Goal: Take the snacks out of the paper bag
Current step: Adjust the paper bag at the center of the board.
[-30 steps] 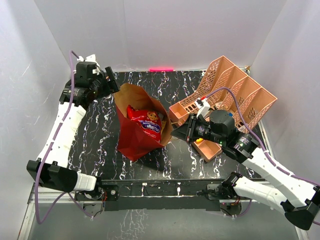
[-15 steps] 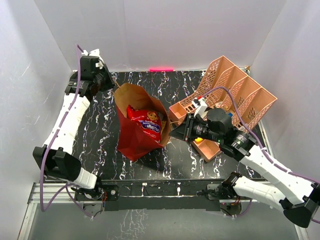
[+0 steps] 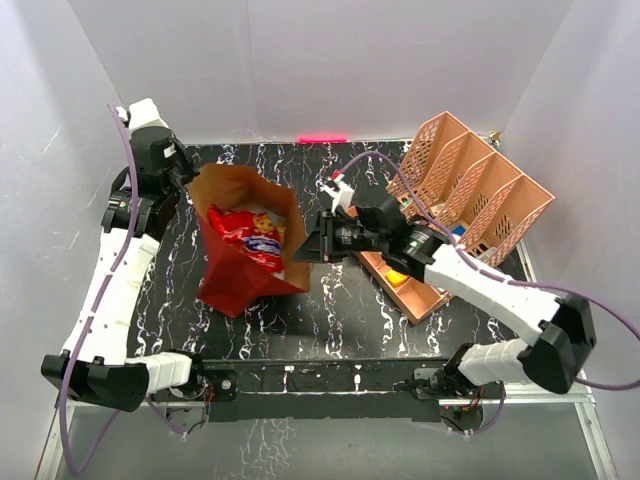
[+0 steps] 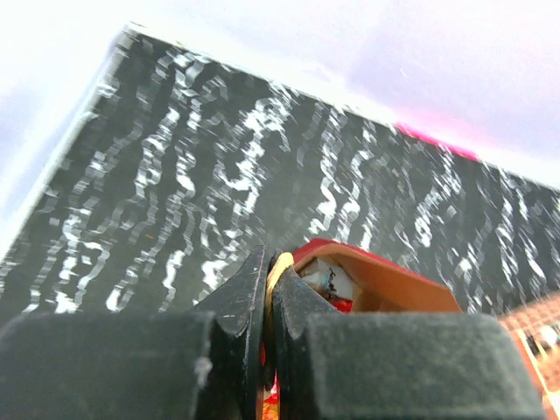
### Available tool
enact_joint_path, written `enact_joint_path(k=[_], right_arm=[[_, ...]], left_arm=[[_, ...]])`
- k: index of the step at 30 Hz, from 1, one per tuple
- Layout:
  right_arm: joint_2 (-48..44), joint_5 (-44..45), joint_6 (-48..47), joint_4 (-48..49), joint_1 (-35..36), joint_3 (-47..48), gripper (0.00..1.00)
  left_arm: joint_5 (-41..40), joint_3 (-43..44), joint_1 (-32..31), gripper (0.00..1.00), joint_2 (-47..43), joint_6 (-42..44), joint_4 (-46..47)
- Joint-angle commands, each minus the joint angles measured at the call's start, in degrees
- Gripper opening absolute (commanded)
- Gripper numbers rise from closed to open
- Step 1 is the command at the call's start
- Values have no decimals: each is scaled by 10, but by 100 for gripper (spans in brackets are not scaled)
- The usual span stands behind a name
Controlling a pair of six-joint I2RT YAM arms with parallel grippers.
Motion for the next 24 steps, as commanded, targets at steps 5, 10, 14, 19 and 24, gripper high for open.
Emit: enact_joint_path(k=[5,10,14,19,24], right_arm=[[127,-32,59,234,64,71,13],[216,-17,88,303,109,75,13],[270,-40,92,320,126,56,13],[242,-17,93,331,128,-25,13],[216,-6,73,293,127,-54,13]], left_arm=[[-207,85,7,0,-27,128,155],[-52,10,1,0,-73,102,140],[124,-98,-15,0,-135,85,129],[200,-170,-17,0,-219,84,74],[197,-189,-19,0,-263,93,22]])
